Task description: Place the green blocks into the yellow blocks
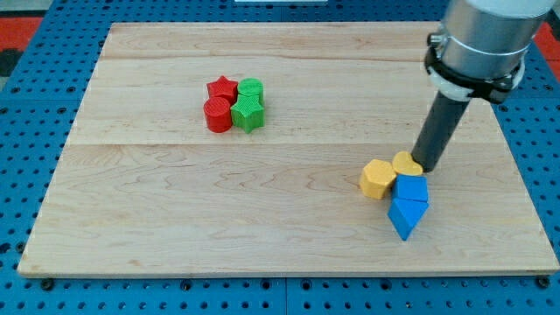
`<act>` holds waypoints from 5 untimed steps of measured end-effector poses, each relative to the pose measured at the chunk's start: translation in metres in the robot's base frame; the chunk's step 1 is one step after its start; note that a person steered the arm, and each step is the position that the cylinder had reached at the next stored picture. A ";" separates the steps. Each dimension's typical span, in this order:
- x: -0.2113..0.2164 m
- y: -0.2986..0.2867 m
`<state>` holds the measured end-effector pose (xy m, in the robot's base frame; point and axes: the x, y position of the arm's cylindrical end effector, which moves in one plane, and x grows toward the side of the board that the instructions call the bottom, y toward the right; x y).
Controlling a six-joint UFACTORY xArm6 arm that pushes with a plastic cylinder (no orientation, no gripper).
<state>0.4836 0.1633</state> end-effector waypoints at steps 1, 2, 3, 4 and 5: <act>-0.009 -0.012; -0.068 -0.028; -0.111 -0.132; -0.158 -0.201; -0.199 -0.234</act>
<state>0.2848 -0.0703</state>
